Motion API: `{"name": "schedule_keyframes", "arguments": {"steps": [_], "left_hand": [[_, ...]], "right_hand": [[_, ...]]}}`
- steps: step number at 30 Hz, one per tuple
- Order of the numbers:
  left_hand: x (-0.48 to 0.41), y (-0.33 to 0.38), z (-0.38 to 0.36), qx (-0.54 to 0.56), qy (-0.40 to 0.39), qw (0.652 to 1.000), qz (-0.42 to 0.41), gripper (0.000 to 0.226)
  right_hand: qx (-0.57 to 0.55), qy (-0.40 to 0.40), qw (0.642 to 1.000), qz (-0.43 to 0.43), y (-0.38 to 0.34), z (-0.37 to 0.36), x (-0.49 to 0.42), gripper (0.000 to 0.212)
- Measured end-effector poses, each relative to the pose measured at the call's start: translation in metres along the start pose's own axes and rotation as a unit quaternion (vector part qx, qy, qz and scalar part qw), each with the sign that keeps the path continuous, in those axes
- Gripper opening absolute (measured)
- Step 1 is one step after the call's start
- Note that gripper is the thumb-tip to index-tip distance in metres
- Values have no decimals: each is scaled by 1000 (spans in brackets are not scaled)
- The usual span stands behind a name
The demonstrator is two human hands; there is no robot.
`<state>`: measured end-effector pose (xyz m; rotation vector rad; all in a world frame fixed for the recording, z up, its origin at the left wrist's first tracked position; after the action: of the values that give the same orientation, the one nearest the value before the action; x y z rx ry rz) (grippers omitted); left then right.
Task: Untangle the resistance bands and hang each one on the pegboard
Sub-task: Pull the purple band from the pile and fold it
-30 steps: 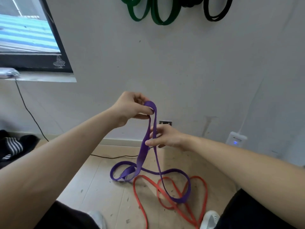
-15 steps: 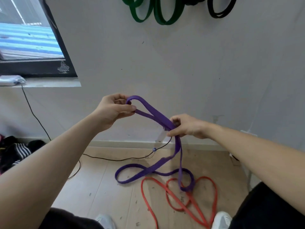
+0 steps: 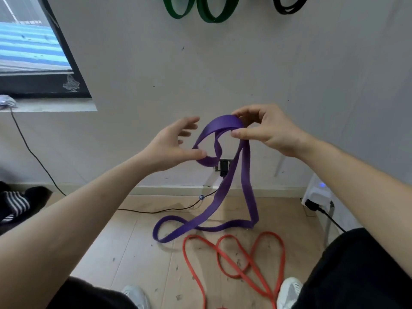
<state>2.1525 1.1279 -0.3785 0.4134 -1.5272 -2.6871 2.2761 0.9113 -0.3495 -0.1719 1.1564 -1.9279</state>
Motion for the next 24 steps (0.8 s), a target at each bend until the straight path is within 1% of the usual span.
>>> {"name": "schedule_keyframes", "arguments": {"steps": [3,5,6,8,11,13,15,18,20,22,24], "left_hand": [[-4,15,-21,-17,-52,997,-55,81],[-5,20,-30,-52,-65,993,-78,64],[-5,22,-32,-60,-65,993,-79,55],[-6,22,-32,-40,-68,995,-57,43],[-5,22,-30,18,-74,997,-22,38],[-4,22,-30,30,-65,997,-26,34],[-3,25,-29,37,-57,997,-28,32],[-3,29,-20,91,-14,995,-27,27],[-3,31,-10,130,30,991,-30,20],[-3,32,-2,154,68,985,-35,14],[-2,29,5,172,99,980,-36,13]], "right_hand": [[46,-34,998,24,-5,-4,4,31],[75,-59,995,31,-6,-8,5,32],[86,-66,994,30,-5,-9,6,33],[85,-74,993,20,0,-12,6,37],[66,-95,993,3,7,-18,6,39],[56,-117,992,-1,9,-22,7,36],[76,-138,987,-2,15,-29,7,28],[105,-189,976,-35,33,-43,8,19],[94,-217,969,-67,47,-53,7,21],[79,-221,968,-90,55,-57,6,26],[72,-219,968,-101,57,-58,3,32]]}}
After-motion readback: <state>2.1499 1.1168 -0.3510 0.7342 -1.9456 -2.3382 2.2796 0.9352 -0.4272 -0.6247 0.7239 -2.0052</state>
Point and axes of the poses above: each hand's wrist, its own x-axis away from the middle knuckle, its own z-axis out of the back of the hand, y = z × x, the point moved 2 cm from there along -x, towards the middle knuckle, and after that the axes turned 12 degrees about x, right-handed, at the moved point
